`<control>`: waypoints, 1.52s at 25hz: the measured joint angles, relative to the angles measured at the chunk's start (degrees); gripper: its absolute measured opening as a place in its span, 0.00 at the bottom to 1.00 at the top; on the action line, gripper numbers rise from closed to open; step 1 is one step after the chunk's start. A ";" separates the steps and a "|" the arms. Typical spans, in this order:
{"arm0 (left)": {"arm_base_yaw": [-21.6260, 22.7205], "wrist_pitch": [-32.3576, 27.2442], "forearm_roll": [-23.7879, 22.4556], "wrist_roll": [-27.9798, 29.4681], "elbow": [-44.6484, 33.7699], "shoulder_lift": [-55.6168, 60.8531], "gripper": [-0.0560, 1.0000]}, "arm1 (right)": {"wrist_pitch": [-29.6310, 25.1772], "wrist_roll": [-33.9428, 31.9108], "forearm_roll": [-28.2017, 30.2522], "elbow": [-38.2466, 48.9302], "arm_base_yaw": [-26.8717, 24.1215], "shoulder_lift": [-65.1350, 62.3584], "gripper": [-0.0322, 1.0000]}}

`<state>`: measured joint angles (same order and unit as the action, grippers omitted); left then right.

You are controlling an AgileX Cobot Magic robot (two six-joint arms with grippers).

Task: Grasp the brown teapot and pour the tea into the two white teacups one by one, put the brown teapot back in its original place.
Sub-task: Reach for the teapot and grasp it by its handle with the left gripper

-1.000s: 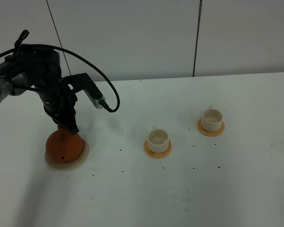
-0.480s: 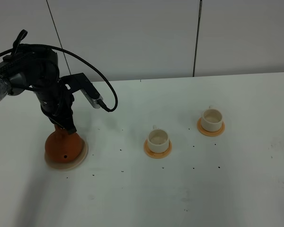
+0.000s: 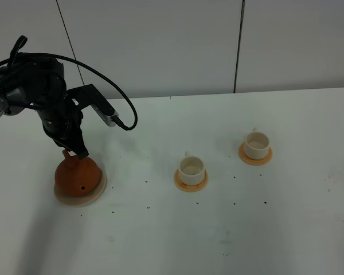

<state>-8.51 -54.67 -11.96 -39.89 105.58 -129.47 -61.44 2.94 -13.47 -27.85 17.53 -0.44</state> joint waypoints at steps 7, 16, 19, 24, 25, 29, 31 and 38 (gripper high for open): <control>0.55 -2.32 -0.80 0.39 0.00 0.00 0.16 | 0.00 0.00 0.00 0.00 0.00 0.00 0.26; 0.55 -4.01 -1.15 1.20 0.00 0.00 0.16 | 0.00 0.00 0.00 0.00 0.00 0.00 0.26; 0.55 -3.26 -1.52 1.18 0.00 0.00 0.16 | 0.00 0.00 0.00 0.00 0.00 0.00 0.26; 1.03 -0.48 -3.32 -5.72 0.00 0.25 0.17 | 0.00 0.00 0.00 0.00 0.00 0.00 0.26; 1.10 -0.27 -3.39 -8.45 0.00 0.57 0.17 | 0.00 0.00 0.00 0.00 0.00 0.00 0.26; 1.10 0.23 -3.06 -17.31 1.25 2.42 0.17 | 0.00 0.00 0.00 0.00 0.00 0.00 0.26; 1.10 -0.65 -2.94 -21.07 2.12 3.31 0.17 | 0.00 0.00 0.00 0.00 0.00 0.00 0.26; 1.74 -11.32 3.48 -40.02 3.36 3.48 0.17 | 0.00 0.00 0.00 0.00 0.00 0.00 0.26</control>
<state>-6.77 -65.98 -8.48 -79.91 108.94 -125.99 -61.44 2.94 -13.47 -27.85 17.53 -0.44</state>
